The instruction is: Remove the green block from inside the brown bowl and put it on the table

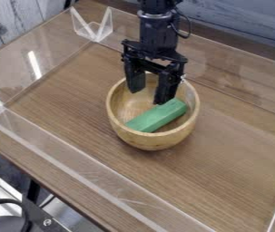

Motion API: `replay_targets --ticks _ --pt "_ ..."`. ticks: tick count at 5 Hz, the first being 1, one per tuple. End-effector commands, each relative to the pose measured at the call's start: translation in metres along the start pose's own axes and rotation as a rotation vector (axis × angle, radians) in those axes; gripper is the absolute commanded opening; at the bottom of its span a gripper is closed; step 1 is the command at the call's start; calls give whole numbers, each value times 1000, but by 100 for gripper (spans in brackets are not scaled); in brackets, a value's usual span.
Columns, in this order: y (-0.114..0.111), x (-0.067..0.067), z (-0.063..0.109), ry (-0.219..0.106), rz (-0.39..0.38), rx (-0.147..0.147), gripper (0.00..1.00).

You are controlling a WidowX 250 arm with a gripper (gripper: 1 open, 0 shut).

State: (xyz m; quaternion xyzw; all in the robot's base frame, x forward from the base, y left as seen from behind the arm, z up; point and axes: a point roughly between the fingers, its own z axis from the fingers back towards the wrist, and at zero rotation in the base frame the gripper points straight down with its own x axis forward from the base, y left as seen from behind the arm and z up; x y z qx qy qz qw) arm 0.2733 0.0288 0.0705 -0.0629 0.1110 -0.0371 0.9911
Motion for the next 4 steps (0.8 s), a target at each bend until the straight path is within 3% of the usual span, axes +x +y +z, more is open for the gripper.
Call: replay_targets --ticks 1,2,3,4 --pt "-3 3 16 -96 -8 38 100" --pt "-4 3 19 -76 -34 81 100" --pt "-6 4 21 -60 -63 119 0" --pt "-8 0 20 -27 -62 119 100"
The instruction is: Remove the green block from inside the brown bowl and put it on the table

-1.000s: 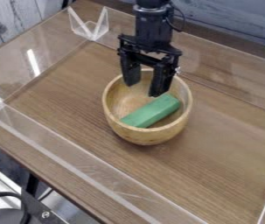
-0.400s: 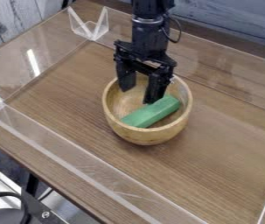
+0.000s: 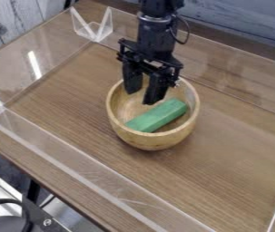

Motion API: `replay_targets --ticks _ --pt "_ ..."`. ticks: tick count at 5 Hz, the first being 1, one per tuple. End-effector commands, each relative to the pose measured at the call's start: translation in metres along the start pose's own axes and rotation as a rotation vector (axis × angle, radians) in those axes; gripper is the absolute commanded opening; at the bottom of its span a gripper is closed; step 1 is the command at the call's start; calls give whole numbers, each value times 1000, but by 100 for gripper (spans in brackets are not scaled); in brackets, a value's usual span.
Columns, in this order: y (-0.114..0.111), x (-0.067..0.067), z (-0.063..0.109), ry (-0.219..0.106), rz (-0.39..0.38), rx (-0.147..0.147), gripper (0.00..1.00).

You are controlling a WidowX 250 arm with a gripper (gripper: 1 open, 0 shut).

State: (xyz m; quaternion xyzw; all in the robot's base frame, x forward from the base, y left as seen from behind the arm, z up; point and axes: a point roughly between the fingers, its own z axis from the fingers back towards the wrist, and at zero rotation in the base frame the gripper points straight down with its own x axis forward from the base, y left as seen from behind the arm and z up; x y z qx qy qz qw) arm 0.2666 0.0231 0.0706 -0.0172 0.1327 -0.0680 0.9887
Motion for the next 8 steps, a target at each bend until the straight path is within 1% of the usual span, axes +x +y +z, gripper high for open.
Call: replay_targets --ticks 1,2,3,4,5,7,8 --pt "-3 0 22 -46 -11 23 100" --pt "-7 -1 23 -49 -35 27 100" --pt "-11 -3 26 -60 -59 31 100" --pt "-14 -12 24 -73 -66 2 100" --pt "-11 -8 17 -73 -92 11 100" --pt "-12 1 15 -80 -134 11 100" --pt "-9 7 9 -78 -122 16 100"
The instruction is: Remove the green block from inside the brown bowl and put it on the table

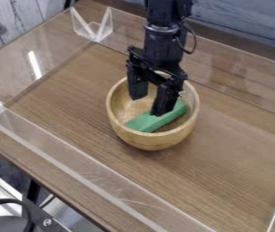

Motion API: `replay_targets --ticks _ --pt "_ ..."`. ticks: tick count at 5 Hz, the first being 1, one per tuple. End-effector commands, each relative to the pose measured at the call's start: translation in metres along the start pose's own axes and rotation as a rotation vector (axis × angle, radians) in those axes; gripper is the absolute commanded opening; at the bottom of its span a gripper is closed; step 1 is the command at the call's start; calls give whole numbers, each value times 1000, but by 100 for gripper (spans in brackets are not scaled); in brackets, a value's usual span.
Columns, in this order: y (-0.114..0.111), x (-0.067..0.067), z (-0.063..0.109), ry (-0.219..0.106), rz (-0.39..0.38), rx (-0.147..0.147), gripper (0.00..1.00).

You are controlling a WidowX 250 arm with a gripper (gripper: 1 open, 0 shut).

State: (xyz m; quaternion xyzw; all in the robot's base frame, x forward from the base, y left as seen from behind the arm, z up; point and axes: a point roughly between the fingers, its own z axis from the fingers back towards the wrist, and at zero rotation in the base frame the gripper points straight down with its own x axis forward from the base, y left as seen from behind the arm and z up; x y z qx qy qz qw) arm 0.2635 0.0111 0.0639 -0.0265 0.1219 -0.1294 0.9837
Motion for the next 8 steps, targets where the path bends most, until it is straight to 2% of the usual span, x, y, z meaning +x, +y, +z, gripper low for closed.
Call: replay_targets --ticks 1,2,3,4,5,6,7,8 --pt "6 12 10 -54 13 25 100" --pt "5 14 9 -67 26 28 0" --pt "4 15 12 -89 42 32 0" --pt "4 16 25 -104 38 15 0" --pt "6 17 55 -147 39 4 100" --pt "6 10 88 -212 73 22 0" --pt "9 4 108 -250 101 33 0" --pt "6 -2 111 -264 112 33 0"
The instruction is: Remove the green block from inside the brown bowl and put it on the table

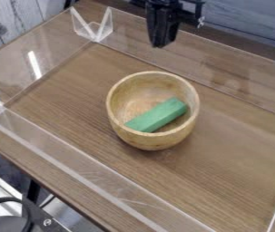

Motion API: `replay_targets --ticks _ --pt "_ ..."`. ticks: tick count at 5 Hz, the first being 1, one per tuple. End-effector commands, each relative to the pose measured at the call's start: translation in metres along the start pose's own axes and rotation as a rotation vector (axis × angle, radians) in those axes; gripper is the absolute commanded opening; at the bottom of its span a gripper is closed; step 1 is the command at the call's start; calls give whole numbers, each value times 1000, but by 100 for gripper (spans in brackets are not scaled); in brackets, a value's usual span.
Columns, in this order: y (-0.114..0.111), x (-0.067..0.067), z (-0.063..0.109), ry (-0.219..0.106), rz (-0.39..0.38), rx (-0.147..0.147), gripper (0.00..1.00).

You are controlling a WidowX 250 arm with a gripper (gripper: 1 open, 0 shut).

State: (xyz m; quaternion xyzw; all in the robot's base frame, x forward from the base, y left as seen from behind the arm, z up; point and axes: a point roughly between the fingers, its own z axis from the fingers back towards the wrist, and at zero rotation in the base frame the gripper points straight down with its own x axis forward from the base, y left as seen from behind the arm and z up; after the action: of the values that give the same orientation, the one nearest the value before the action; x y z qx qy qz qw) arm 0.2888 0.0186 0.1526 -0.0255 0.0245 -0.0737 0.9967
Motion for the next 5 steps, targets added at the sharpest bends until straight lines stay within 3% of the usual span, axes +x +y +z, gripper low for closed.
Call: replay_targets --ticks 1,2,4,5 --pt "2 -4 11 -62 2 14 100" --pt "10 -10 5 -63 11 17 0" --pt "30 -17 -2 -34 41 8 0" --pt "27 -19 -13 -15 36 19 0"
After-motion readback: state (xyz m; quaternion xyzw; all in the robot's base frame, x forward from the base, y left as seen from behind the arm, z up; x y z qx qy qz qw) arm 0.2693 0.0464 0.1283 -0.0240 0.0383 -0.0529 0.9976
